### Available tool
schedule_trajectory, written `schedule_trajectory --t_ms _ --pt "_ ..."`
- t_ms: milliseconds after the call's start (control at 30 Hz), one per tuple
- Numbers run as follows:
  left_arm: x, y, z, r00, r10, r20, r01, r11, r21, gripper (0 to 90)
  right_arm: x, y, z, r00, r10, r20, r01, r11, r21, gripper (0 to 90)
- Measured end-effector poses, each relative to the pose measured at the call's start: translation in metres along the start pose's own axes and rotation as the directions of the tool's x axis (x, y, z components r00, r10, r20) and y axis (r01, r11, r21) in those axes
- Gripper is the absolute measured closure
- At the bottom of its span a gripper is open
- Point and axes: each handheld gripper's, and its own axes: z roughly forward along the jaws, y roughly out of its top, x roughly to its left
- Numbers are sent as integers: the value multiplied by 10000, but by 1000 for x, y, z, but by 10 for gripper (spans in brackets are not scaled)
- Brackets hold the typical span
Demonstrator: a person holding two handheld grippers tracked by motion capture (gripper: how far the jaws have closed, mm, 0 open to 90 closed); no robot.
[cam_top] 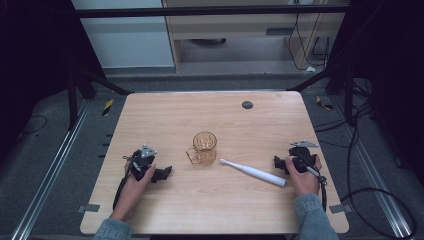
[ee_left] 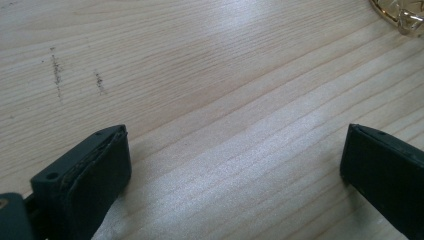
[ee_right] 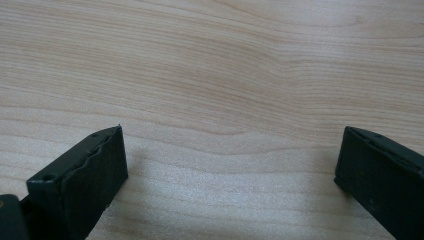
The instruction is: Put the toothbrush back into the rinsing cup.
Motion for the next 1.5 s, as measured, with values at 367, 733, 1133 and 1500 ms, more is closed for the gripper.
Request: schedule_trajectory --t_ms 367,733,1133,1500 --pt "0 0 0 10000 -4 -2 4 10000 -4 0 -1 0 0 10000 -28 -47 28 10000 0 4" --pt "0 0 0 10000 27 14 -27 10000 2 0 -2 5 -21 9996 -267 38 269 9972 -704 118" --pt "0 0 0 10000 36 15 -36 10000 3 0 18 12 -52 9819 -1842 -441 1778 9766 -1211 155" --pt "0 0 0 10000 39 15 -39 10000 2 0 61 40 -81 8980 -4334 -762 4290 9008 -672 203"
